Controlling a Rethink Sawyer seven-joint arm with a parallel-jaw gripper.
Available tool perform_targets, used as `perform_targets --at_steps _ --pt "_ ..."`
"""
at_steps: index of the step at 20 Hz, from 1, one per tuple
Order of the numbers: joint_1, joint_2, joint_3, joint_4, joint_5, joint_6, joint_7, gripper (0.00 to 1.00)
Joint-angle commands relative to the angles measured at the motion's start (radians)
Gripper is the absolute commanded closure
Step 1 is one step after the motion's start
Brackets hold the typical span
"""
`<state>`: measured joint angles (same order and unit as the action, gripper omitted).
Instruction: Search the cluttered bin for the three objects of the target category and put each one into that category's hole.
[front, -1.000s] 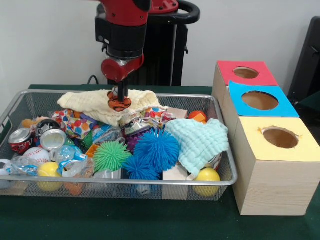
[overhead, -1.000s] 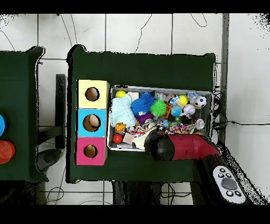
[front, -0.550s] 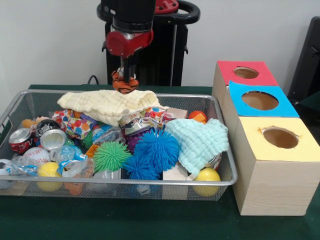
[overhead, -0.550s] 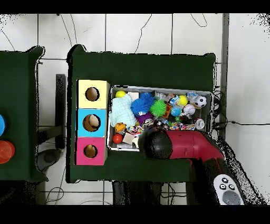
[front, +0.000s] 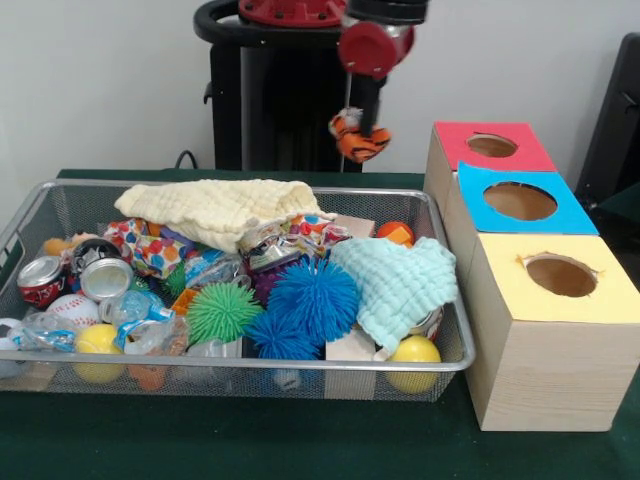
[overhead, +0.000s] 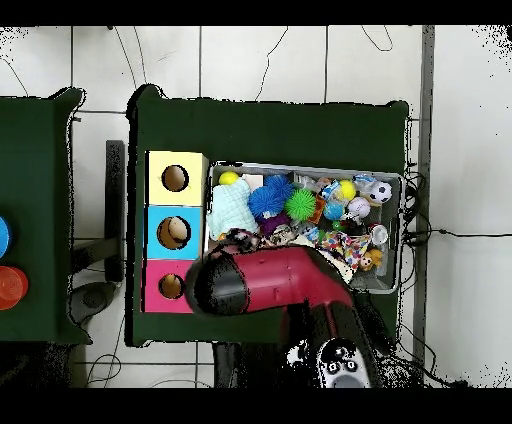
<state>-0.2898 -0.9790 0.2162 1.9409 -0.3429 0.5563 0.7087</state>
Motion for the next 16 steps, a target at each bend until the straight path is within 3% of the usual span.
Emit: perform_targets --at_steps 1,8,11,16 --pt "0.108 -0.082 -0.048 0.134 0.08 0.064 0.341 1.0" --pt "0.176 -0.1 -0.09 0.234 0.15 -0.026 0.372 1.0" --pt "0.168 -0.085 -0.092 0.275 0.155 -0.088 0.354 1.0" --pt "0.171 0.077 -0.131 0.272 0.095 -0.278 0.379 1.0"
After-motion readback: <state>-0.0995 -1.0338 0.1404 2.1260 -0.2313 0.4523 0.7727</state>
